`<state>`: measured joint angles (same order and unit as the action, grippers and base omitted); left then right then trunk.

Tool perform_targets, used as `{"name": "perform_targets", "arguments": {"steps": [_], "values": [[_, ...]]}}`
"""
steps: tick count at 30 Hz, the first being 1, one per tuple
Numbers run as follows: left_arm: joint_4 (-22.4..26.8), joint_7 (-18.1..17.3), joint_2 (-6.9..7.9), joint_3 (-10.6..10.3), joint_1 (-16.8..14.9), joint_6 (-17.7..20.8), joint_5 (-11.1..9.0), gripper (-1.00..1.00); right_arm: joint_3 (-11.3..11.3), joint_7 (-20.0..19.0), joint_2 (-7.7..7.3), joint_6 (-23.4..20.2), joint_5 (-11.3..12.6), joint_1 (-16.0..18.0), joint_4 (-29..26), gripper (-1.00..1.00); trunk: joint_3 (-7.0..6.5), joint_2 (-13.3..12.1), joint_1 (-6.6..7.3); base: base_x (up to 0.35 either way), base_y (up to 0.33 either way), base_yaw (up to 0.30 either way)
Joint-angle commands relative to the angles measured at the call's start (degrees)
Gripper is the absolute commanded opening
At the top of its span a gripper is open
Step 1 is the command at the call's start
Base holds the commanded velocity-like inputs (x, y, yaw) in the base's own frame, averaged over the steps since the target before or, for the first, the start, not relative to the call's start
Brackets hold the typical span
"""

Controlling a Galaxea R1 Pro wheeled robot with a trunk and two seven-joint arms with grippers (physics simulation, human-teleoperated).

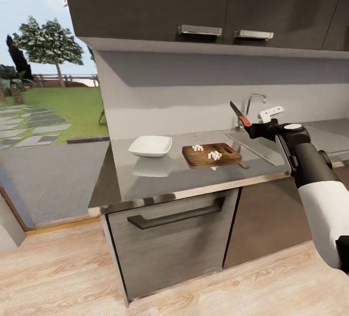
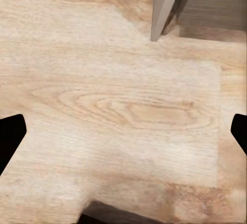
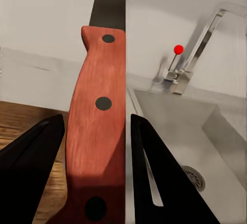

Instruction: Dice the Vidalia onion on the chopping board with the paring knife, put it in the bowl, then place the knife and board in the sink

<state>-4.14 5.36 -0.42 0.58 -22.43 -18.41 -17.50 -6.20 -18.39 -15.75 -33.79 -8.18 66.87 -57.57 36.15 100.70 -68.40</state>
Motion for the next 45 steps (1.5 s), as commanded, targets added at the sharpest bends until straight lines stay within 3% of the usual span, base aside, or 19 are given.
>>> {"name": "perform_targets", "arguments": {"steps": [1, 32, 40, 45], "values": [[-0.3, 0.1, -0.02, 0.0, -0.1, -0.4, -0.1, 1.0, 0.0, -0.6, -0.08, -0.2, -0.4, 0.0, -0.1, -1.0, 0.1, 0.0, 0.01, 0.0, -0.318, 0.222], [-0.3, 0.1, -0.07, 0.0, -0.1, -0.4, -0.1, 1.0, 0.0, -0.6, -0.08, -0.2, -0.4, 0.0, -0.1, -1.0, 1.33, 0.0, 0.01, 0.0, -0.318, 0.222], [-0.3, 0.1, -0.11, 0.0, -0.2, -0.4, -0.1, 1.0, 0.0, -0.7, -0.36, 0.2, -0.5, 0.0, 0.0, -1.0, 1.39, 0.0, 0.01, 0.0, -0.318, 0.034], [-0.3, -0.2, 1.0, 0.0, -0.1, -1.2, 0.0, 1.0, -1.6, -1.7, 1.27, 1.1, 0.0, -1.4, -1.6, -1.0, 1.39, 0.0, 0.01, 0.0, 0.0, 0.0]]}}
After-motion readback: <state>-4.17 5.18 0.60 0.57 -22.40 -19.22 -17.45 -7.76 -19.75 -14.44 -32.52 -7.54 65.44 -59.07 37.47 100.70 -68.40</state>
